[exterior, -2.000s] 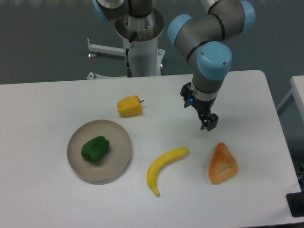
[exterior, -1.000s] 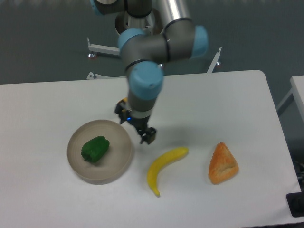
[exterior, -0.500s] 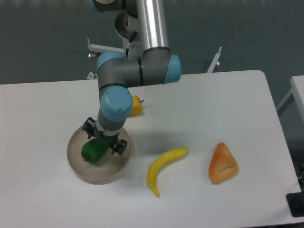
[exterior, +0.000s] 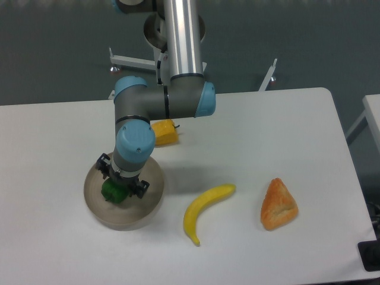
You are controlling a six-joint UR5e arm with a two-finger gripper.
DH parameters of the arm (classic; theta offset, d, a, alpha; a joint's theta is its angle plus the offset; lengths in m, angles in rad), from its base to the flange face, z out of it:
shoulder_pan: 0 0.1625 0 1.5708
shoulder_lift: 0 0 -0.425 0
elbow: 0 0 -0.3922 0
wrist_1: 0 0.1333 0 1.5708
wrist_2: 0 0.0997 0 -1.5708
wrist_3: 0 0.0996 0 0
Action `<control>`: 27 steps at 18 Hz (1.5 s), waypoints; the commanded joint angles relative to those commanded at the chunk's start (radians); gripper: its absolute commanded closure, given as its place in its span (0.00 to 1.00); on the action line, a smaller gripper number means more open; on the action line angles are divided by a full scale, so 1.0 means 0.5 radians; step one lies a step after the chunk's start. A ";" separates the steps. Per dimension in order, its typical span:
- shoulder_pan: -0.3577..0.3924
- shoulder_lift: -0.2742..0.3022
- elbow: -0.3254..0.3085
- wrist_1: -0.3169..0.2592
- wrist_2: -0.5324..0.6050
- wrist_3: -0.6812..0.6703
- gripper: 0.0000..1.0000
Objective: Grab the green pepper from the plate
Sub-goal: 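Lower the gripper onto the green pepper and close on it, then lift the green pepper off the plate and carry it up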
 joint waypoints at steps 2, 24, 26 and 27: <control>0.003 0.006 0.006 -0.003 0.000 0.000 0.86; 0.690 0.497 -0.018 -0.245 0.404 1.107 0.93; 0.718 0.488 -0.015 -0.267 0.503 1.239 0.93; 0.748 0.491 -0.018 -0.267 0.503 1.249 0.93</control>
